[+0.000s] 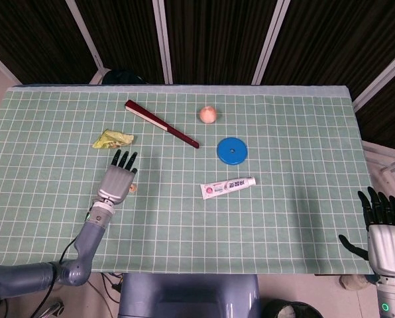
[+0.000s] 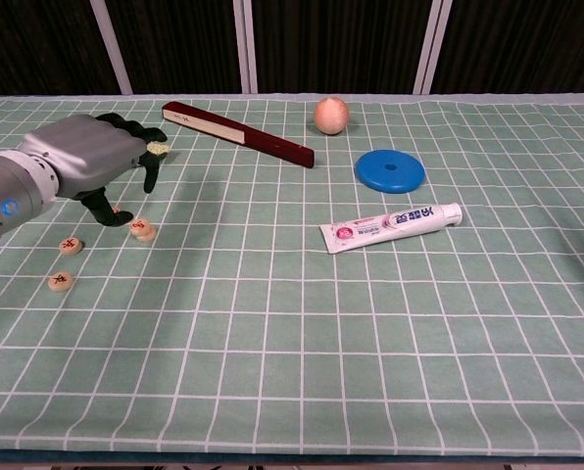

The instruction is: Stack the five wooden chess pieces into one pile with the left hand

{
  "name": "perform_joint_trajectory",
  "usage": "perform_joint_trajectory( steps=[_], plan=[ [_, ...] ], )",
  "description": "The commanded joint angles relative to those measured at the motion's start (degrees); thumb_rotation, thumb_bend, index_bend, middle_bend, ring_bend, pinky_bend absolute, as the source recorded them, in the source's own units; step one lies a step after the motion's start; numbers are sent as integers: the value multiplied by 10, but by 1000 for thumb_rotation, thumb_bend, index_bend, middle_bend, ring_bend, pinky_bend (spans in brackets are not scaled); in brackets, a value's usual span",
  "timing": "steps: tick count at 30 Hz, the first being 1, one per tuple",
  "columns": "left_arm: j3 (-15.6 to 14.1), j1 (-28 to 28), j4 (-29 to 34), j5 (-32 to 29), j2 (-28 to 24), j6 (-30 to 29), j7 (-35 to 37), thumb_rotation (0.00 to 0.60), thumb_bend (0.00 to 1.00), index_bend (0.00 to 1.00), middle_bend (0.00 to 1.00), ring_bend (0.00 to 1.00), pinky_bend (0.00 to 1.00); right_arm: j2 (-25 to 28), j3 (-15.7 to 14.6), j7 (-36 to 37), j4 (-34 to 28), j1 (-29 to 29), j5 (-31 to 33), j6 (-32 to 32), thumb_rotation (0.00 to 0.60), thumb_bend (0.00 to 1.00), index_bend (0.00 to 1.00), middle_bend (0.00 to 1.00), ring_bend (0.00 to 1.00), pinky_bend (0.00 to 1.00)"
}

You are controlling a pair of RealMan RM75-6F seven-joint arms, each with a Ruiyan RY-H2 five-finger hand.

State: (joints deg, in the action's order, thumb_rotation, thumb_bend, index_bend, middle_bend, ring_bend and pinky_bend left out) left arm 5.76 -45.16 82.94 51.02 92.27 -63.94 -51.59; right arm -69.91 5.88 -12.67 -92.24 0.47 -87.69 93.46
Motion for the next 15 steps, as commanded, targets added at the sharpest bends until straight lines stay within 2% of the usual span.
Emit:
perform_joint_trajectory(
  steps=[1,7,15],
  plan=[
    [4,5,5,-3,-15,2,13,600,291,405,0,0,0,0,0,0,0,0,0,1,600,233,49,13,0,0],
    [12,7,-19,-19,-29,31,45,600,274,412,0,0,0,-1,0,-3,0,-1,-1,2,600,232,49,13,0,0],
    [18,5,-68,-13,-20,65,96,600,274,432,0,0,0,-3,0,-4,1,1,0,0,600,233,49,13,0,0]
  ],
)
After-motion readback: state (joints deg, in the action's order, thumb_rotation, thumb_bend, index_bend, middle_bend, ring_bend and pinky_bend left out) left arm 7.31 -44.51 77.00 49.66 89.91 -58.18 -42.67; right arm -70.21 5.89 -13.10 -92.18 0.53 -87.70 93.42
